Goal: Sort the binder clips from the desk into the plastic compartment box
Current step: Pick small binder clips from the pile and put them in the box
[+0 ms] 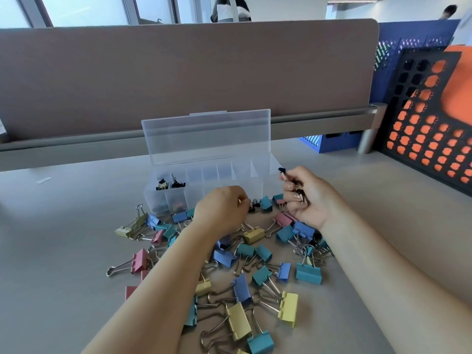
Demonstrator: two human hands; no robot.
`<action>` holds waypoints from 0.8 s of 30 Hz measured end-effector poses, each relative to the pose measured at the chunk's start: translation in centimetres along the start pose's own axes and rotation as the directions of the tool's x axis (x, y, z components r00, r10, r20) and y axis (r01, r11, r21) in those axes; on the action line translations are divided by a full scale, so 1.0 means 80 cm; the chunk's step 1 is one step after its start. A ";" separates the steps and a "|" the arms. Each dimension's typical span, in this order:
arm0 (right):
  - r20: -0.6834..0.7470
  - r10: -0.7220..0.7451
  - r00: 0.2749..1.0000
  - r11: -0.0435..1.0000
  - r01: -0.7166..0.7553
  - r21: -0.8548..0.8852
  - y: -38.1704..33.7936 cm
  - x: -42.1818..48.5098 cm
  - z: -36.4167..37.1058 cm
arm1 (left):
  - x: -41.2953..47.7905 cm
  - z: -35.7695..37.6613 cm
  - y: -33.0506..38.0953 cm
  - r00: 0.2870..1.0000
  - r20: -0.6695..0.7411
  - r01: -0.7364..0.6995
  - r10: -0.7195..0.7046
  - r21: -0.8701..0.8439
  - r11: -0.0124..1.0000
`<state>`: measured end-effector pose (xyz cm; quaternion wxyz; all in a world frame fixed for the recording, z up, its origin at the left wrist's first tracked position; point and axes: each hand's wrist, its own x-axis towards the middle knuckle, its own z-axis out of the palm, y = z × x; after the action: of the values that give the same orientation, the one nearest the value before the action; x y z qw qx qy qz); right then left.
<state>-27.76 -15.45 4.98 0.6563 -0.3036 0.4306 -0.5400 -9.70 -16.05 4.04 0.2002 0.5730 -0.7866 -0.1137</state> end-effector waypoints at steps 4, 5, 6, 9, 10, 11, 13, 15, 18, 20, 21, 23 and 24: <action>0.043 0.033 0.999 0.950 -0.044 0.309 0.000 -0.003 -0.010 | 0.003 -0.012 0.007 0.964 0.144 0.264 -0.224 -0.621 0.738; 0.036 0.029 0.999 0.947 -0.039 0.319 -0.001 -0.004 -0.010 | 0.002 -0.017 0.008 0.930 0.253 0.363 -0.268 -0.750 0.552; 0.028 0.029 0.999 0.952 -0.036 0.304 -0.001 -0.004 -0.008 | 0.002 -0.021 0.008 0.893 0.356 0.439 -0.275 -0.826 0.355; -0.038 -0.004 0.999 1.000 0.005 0.028 -0.001 -0.008 0.001 | 0.003 -0.027 -0.001 0.835 0.507 0.520 -0.216 -0.854 0.008; -0.070 -0.073 0.995 0.981 0.059 -0.184 0.001 -0.009 0.005 | 0.003 -0.027 -0.003 0.828 0.522 0.530 -0.203 -0.848 -0.022; -0.077 -0.168 0.983 0.898 0.120 -0.423 0.005 -0.010 0.008 | 0.003 -0.026 -0.004 0.825 0.530 0.535 -0.197 -0.844 -0.031; 0.007 -0.338 0.941 0.622 0.229 -0.749 0.016 -0.010 0.014 | 0.003 -0.024 -0.004 0.825 0.529 0.537 -0.201 -0.843 -0.015; 0.113 -0.376 0.920 0.424 0.280 -0.861 0.024 -0.006 0.017 | 0.002 -0.024 -0.004 0.840 0.500 0.518 -0.210 -0.854 0.039; 0.197 -0.299 0.934 0.172 0.255 -0.951 0.031 -0.006 0.021 | 0.002 -0.021 -0.004 0.876 0.431 0.462 -0.214 -0.879 0.119; 0.229 -0.264 0.937 0.014 0.241 -0.970 0.033 -0.008 0.024 | 0.002 -0.019 -0.003 0.897 0.388 0.424 -0.214 -0.891 0.161; 0.242 -0.264 0.934 -0.058 0.235 -0.970 0.034 -0.010 0.026 | 0.002 -0.018 -0.003 0.905 0.368 0.409 -0.215 -0.892 0.193; 0.262 -0.266 0.928 -0.125 0.236 -0.964 0.035 -0.010 0.027 | 0.003 -0.017 -0.002 0.920 0.315 0.379 -0.232 -0.868 0.321; 0.259 -0.269 0.927 -0.087 0.245 -0.966 0.034 -0.010 0.027 | 0.004 -0.015 -0.001 0.933 0.266 0.350 -0.244 -0.830 0.435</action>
<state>-24.65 -14.21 3.78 0.1206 -0.7499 0.6235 -0.1855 -9.15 -16.32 5.16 0.3951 0.5159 -0.5178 -0.5564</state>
